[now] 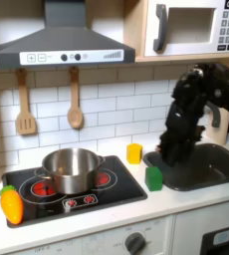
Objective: Push button
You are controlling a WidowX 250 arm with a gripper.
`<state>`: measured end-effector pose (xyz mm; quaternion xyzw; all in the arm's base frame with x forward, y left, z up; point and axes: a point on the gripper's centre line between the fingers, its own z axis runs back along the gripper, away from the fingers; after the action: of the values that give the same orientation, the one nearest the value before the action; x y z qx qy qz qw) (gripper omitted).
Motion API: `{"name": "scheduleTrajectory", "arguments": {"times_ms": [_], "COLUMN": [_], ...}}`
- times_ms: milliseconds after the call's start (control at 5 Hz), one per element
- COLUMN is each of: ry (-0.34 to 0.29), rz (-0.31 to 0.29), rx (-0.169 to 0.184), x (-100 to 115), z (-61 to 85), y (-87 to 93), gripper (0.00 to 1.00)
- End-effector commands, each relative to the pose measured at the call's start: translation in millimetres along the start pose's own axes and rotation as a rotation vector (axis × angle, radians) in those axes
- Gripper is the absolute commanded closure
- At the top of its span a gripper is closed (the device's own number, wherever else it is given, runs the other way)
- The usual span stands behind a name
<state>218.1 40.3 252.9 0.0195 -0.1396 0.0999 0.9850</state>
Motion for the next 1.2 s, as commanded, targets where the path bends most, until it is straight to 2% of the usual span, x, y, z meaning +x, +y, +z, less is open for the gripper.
{"name": "scheduleTrajectory", "arguments": {"times_ms": [0,400,600,1000], "ry": [-0.114,-0.242,-0.312,-0.428], "rz": [0.022,0.039,0.02,0.022], "rx": [-0.001,-0.01,-0.002,-0.015], "x": [44.1,90.4,112.4,144.1], "z": [9.9,27.3,39.5,54.4], "y": [16.7,32.7,36.9,57.3], "gripper": [1.0,1.0,1.0,1.0]}}
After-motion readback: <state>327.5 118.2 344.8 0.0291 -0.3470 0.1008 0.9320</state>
